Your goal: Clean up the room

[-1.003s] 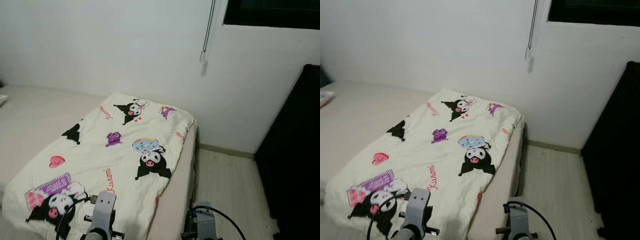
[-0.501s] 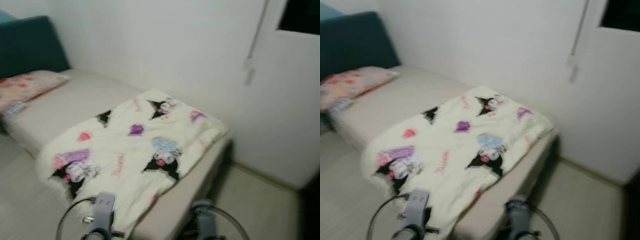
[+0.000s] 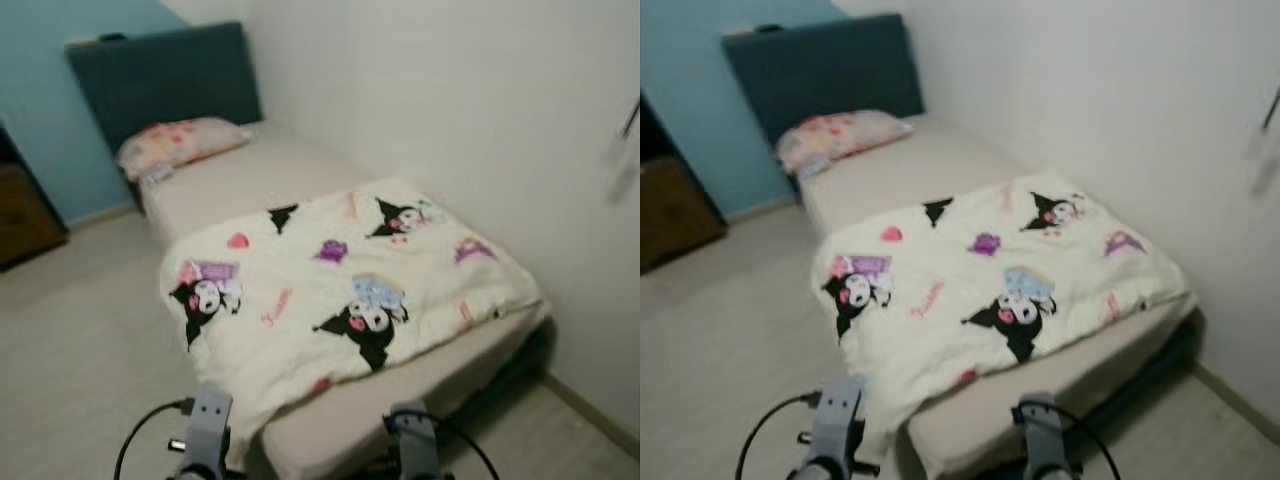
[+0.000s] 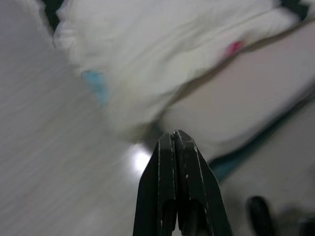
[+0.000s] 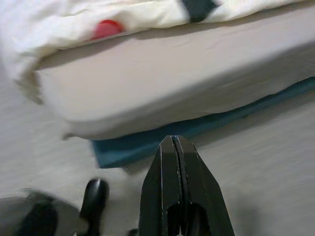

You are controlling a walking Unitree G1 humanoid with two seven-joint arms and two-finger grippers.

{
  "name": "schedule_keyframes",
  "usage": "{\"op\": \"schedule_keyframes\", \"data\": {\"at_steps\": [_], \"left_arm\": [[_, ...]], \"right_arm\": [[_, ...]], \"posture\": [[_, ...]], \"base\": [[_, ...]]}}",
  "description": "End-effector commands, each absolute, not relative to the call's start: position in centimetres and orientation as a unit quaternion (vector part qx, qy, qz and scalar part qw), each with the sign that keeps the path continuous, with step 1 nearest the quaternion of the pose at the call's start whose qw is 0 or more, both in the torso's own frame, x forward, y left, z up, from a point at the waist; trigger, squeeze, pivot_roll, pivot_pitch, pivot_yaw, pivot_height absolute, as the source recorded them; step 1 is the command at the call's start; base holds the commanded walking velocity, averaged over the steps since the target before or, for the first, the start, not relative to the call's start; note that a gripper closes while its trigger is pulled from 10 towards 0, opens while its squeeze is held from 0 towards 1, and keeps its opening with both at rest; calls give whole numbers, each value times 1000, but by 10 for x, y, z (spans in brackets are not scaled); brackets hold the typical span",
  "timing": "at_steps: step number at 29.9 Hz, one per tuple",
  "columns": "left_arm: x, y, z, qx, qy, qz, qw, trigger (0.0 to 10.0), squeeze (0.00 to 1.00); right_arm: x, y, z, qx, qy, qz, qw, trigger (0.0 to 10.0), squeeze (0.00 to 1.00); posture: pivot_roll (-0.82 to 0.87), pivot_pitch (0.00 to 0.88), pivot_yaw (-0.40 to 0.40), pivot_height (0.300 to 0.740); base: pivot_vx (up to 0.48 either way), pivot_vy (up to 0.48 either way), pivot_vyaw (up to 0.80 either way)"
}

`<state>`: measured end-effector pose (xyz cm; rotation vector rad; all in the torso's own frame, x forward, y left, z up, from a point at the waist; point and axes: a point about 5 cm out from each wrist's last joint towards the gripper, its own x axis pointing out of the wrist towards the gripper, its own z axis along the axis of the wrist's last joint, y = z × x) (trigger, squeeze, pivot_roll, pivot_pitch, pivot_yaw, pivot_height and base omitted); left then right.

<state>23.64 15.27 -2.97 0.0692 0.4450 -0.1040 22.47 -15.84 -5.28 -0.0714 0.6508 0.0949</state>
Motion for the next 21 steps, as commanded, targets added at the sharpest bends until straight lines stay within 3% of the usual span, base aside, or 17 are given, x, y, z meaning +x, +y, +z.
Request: {"op": "schedule_keyframes", "data": {"at_steps": [1,12,21], "left_arm": [[232,157,-34,36,232,-45,971,10000,0],[233,157,-34,35,232,-44,971,10000,0],[235,161,-31,24,222,-26,974,10000,0]], "right_arm": [[225,-152,-53,-31,322,55,945,10000,0],[225,-152,-53,-32,321,56,945,10000,0],[230,-143,-48,-26,299,77,951,10000,0]], "posture": [[17,55,11,740],[17,51,10,740],[18,51,11,740]], "base": [[0,-424,800],[0,-425,800],[0,-31,0]]}}
